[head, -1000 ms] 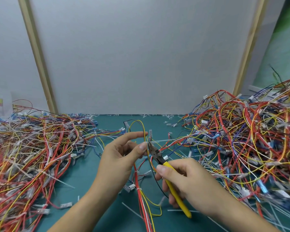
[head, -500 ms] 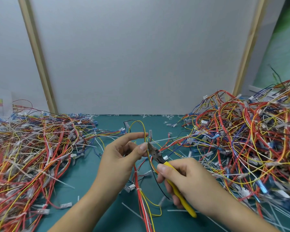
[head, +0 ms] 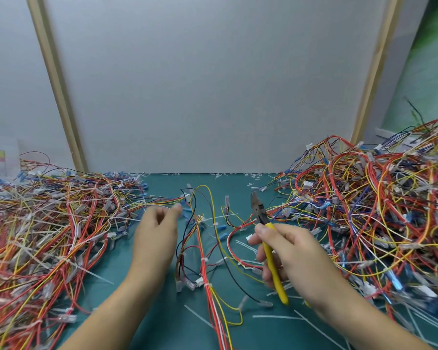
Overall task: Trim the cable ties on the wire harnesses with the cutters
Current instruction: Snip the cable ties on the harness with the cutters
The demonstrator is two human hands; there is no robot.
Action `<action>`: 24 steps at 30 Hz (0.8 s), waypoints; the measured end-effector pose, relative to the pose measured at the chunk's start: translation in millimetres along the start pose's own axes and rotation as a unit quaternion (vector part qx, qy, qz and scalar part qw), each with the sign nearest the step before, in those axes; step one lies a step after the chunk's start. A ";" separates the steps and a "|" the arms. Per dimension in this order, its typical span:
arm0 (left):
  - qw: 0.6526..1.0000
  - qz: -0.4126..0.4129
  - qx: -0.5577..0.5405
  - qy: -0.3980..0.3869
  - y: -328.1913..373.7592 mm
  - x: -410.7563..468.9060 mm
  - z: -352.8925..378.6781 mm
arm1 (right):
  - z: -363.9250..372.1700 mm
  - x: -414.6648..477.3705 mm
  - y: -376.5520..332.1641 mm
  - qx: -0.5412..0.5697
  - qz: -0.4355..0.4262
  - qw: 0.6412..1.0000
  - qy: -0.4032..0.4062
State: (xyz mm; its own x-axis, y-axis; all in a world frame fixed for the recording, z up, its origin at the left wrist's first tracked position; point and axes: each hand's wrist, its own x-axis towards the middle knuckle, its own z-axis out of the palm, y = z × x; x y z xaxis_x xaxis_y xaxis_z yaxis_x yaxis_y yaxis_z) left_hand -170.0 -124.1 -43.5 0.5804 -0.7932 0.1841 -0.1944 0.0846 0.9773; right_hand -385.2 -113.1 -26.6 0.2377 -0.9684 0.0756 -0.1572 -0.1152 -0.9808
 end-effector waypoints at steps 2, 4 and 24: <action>0.994 -0.061 0.031 -0.090 -6.3 0.2 8.1 | 1.2 -0.5 -0.3 0.004 0.003 1.000 -0.002; 0.985 -0.086 0.018 -0.150 -7.5 -3.5 12.1 | 2.3 -1.3 0.4 0.013 0.004 1.000 -0.013; 0.941 0.134 0.011 -0.309 17.1 -50.3 11.8 | 7.1 3.3 8.5 0.120 -0.033 0.990 0.063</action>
State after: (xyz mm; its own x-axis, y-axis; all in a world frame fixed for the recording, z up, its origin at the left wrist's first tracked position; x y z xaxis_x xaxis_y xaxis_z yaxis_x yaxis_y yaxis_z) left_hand -211.8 -89.8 -37.3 -0.0621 -0.9452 0.3206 -0.2890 0.3245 0.9007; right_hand -379.0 -115.8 -36.0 0.1158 -0.9821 0.1483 0.0908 -0.1383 -0.9862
